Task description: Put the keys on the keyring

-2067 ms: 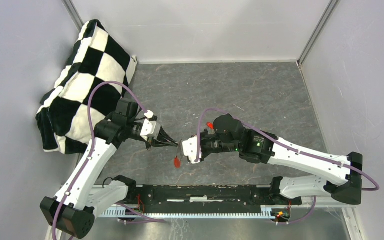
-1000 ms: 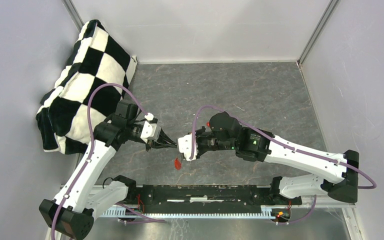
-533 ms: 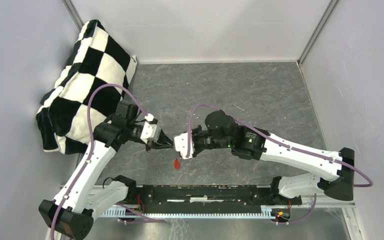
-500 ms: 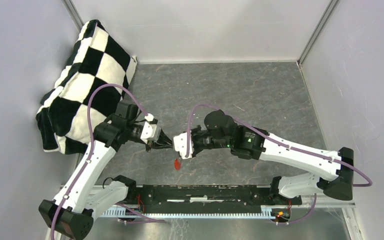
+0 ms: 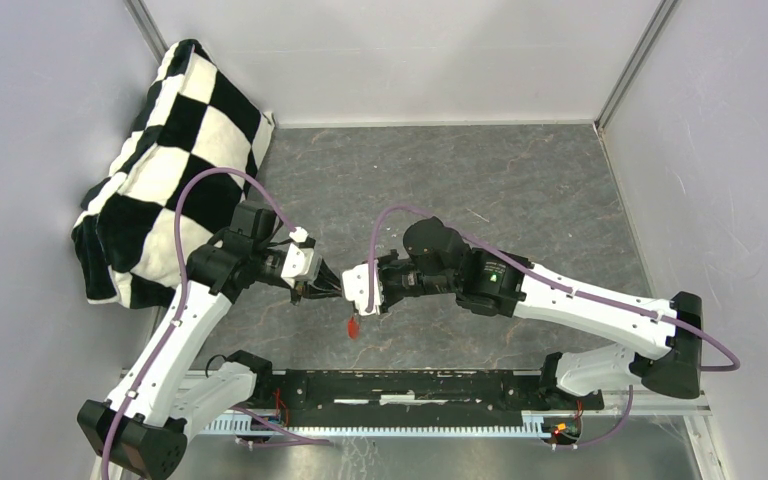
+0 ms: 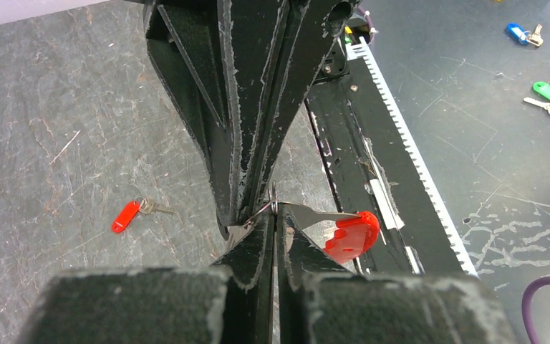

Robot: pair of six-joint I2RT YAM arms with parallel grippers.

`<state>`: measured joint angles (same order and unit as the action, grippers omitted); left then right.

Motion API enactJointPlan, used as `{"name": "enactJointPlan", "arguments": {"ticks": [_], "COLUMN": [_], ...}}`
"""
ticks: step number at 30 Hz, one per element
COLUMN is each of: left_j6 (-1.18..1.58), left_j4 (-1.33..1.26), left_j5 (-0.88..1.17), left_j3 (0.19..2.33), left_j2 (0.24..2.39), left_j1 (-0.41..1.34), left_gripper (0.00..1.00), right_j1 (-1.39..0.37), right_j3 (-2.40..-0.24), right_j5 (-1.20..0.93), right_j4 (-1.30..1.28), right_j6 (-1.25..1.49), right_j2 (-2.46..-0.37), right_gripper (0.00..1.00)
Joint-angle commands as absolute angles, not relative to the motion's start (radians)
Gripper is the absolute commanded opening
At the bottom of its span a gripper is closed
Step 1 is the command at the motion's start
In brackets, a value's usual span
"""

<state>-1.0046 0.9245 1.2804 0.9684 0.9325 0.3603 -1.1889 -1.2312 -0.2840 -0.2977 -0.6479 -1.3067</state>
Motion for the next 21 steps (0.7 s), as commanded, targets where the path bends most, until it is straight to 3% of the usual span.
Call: {"name": "enactJointPlan", "arguments": {"ticks": [1, 7, 10, 16, 18, 21], "left_j6": [-1.066, -1.115, -1.020, -0.549, -0.436, -0.394], "left_j4": [0.891, 0.890, 0.770, 0.239, 0.072, 0.042], "left_j5": [1.366, 1.391, 1.390, 1.308, 1.272, 1.273], "left_j3": [0.974, 0.959, 0.929, 0.796, 0.761, 0.766], "left_j2": [0.918, 0.894, 0.869, 0.786, 0.764, 0.767], "left_j1": [0.369, 0.369, 0.368, 0.368, 0.368, 0.368], "left_gripper": [0.02, 0.02, 0.02, 0.02, 0.02, 0.02], "right_j1": [-1.188, -1.185, -1.180, -1.150, -1.133, -1.091], "right_j3": [-1.282, -1.319, -1.334, -1.338, -1.345, -1.348], "right_j5": [-0.308, -0.293, -0.294, -0.377, -0.418, -0.475], "right_j4": [-0.192, -0.202, -0.214, -0.234, -0.253, -0.274], "right_j6": [-0.627, -0.591, -0.568, -0.499, -0.484, -0.451], "right_j2": [-1.336, -1.362, -1.366, -1.355, -1.356, -1.353], "right_gripper": [0.00, 0.00, 0.01, 0.28, 0.30, 0.31]}}
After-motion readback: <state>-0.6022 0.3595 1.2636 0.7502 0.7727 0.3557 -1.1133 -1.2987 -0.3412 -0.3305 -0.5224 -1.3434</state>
